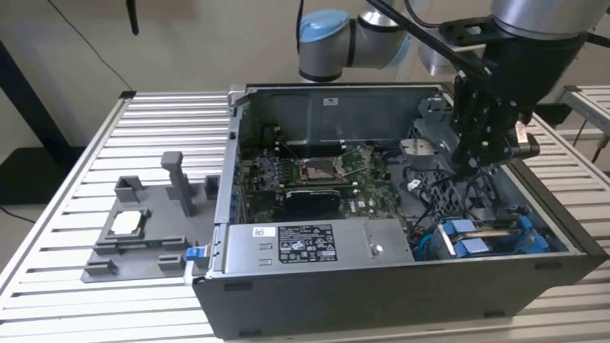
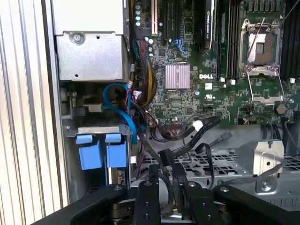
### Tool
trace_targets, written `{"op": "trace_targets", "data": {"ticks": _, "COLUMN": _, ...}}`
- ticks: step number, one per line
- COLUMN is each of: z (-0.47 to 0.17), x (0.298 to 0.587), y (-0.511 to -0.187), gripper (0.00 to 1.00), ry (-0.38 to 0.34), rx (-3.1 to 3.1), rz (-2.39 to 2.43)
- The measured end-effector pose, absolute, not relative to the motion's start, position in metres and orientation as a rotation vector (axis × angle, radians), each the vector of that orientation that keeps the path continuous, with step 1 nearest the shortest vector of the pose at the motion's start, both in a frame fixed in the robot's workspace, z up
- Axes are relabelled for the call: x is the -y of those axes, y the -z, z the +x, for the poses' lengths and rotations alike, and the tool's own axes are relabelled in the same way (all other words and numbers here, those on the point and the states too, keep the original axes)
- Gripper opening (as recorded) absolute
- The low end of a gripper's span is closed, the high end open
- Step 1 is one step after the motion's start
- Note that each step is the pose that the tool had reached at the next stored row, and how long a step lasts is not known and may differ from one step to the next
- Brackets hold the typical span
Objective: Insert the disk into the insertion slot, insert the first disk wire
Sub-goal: 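Insert the first disk wire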
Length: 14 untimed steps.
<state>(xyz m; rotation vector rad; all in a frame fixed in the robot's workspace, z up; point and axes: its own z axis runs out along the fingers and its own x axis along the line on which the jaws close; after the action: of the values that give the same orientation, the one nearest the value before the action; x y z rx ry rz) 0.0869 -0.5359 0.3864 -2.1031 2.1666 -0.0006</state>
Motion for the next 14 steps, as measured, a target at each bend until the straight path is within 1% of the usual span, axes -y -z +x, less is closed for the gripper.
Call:
{"op": "trace_targets", "data": {"ticks": 3, "z": 0.083, "x": 0.535, "y": -0.391, "gripper": 0.27, "ry": 0.019, "rx": -2.158, "rz": -2.097}}
{"op": "trace_targets", "data": {"ticks": 10, "z": 0.074, "x": 0.527, "y": -0.390, "gripper": 0.27, "ry": 0.096, "rx": -2.161, "rz": -2.139}}
{"op": "trace_targets", "data": {"ticks": 14, "z": 0.074, "x": 0.525, "y": -0.387, "gripper": 0.27, "ry": 0.112, "rx": -2.119, "rz": -2.195}}
